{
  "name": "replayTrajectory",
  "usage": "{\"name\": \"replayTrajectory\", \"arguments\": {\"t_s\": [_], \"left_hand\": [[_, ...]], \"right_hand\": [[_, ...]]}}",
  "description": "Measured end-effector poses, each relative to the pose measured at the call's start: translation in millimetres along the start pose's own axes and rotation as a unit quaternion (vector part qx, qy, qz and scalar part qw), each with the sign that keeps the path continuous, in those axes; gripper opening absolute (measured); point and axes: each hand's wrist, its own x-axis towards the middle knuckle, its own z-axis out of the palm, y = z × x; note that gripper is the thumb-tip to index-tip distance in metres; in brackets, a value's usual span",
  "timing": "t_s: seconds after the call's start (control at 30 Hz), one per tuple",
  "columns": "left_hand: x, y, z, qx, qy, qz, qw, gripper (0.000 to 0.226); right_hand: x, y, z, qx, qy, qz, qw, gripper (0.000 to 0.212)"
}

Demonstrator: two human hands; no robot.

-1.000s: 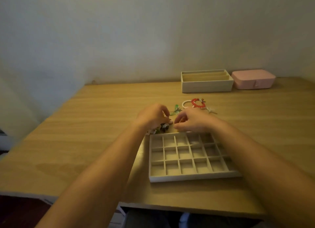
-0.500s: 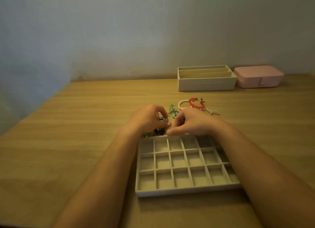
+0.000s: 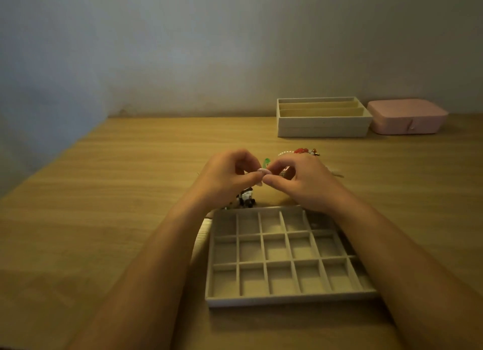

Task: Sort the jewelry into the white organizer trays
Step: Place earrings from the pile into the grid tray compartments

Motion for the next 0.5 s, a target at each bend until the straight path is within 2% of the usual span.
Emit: {"name": "replayTrajectory", "arguments": {"t_s": [0.2,0.33,0.5], "left_hand": [[-14,7,-6,-0.147,-0.016,-0.055,0.987,0.010],[-15,7,-6,-0.318,-0.006,-0.117,0.941,0.013],[-13,2,-5,-0.421,0.022,-0.139,0.896,0.027]], "right_hand": [[-6,-1,-3,0.120,0.005,0.023,0.992,0.018],[-8,-2,-5,0.157,0.024,0.031,0.987,0.017],[-8,-4,-5,0.180,0.004,0.065,0.981,0.016]]}}
